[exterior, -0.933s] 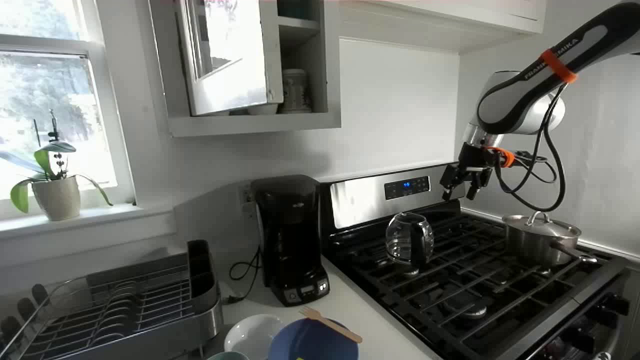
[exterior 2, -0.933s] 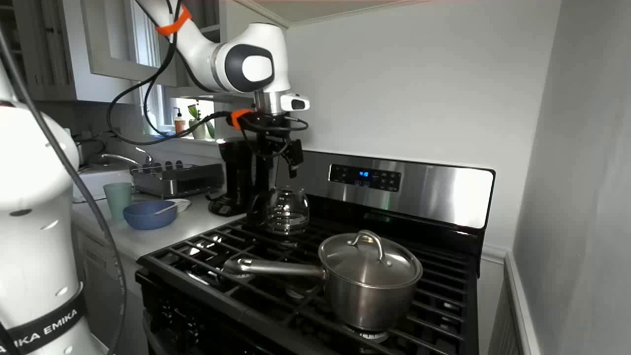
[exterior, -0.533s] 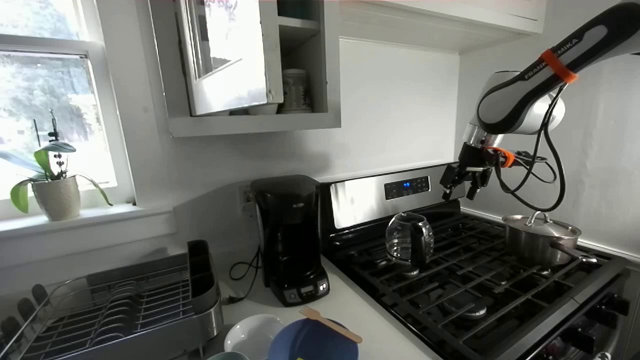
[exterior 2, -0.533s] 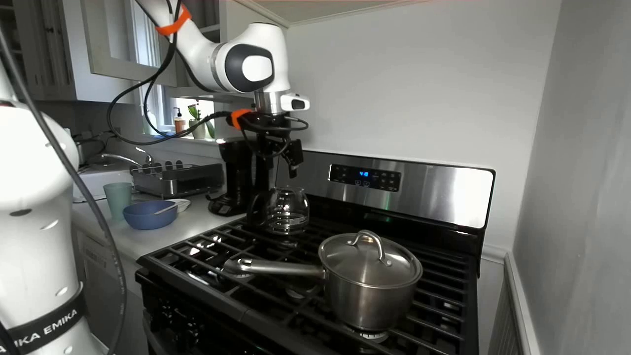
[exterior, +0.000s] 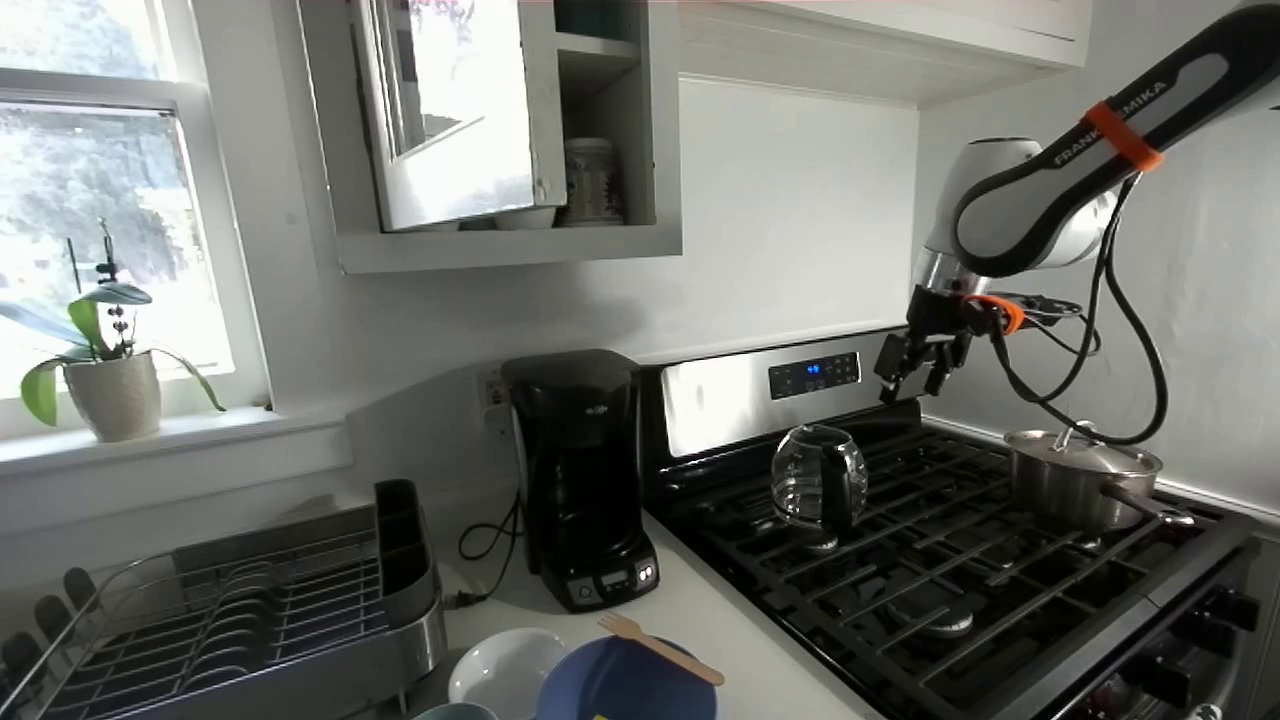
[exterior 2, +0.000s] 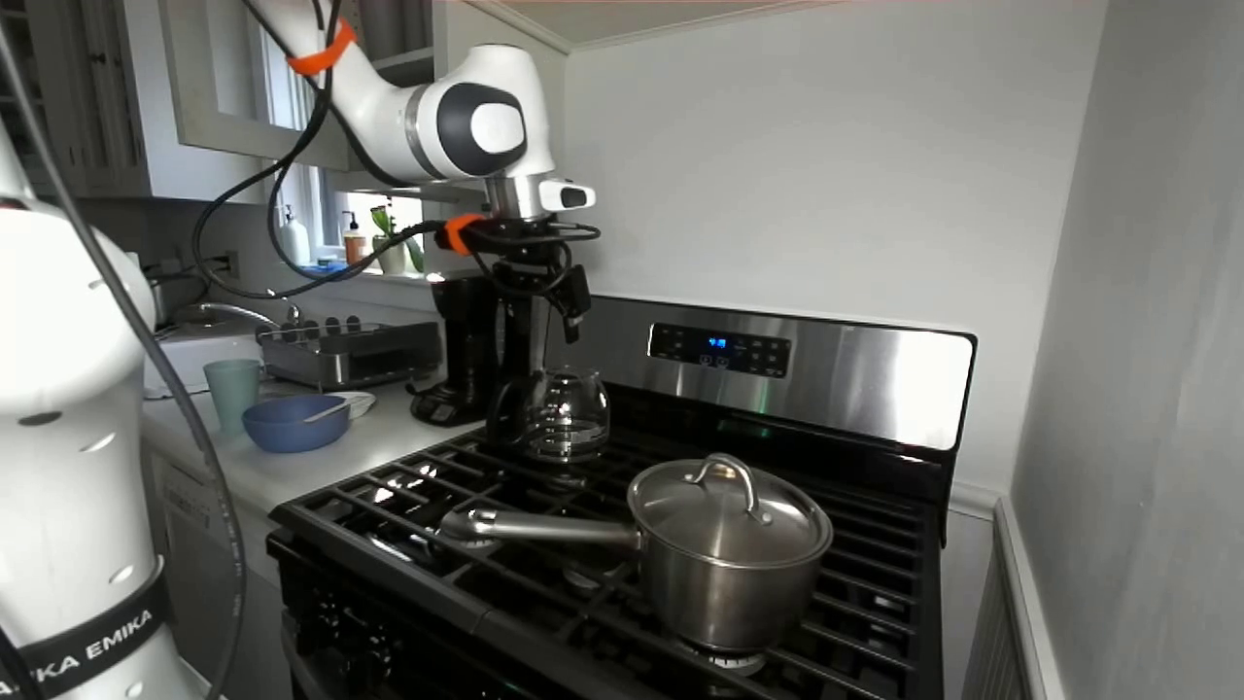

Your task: Pick up the wooden fork and mix the contents of the kettle, put the wooden fork back on the blue bowl

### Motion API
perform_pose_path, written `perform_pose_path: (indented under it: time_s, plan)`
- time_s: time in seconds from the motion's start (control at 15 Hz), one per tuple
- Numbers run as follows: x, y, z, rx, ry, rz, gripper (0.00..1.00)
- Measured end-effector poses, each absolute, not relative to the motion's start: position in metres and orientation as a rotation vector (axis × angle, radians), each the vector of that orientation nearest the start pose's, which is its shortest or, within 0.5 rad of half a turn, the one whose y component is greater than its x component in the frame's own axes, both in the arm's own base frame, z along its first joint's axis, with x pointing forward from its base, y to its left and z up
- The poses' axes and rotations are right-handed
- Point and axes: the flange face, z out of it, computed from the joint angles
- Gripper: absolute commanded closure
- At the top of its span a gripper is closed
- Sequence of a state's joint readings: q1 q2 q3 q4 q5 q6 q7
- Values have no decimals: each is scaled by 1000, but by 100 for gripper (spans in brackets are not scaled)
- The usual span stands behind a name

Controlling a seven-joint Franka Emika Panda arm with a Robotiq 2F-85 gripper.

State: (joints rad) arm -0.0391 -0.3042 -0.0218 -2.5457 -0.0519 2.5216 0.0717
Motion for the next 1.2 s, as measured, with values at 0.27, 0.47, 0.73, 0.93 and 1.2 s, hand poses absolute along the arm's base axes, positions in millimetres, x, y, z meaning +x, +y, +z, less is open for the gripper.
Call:
perform_pose_path:
  time_s: [0.27, 0.47, 0.73, 0.93, 1.2]
  plan:
    - [440, 41, 424, -3241, -136, -471, 0]
    - [416, 95, 435, -3310, -304, -419, 0]
    - [376, 170, 443, -3398, -406, -368, 0]
    - [349, 219, 443, -3478, -360, -387, 0]
    - [334, 267, 440, -3449, -368, -442, 0]
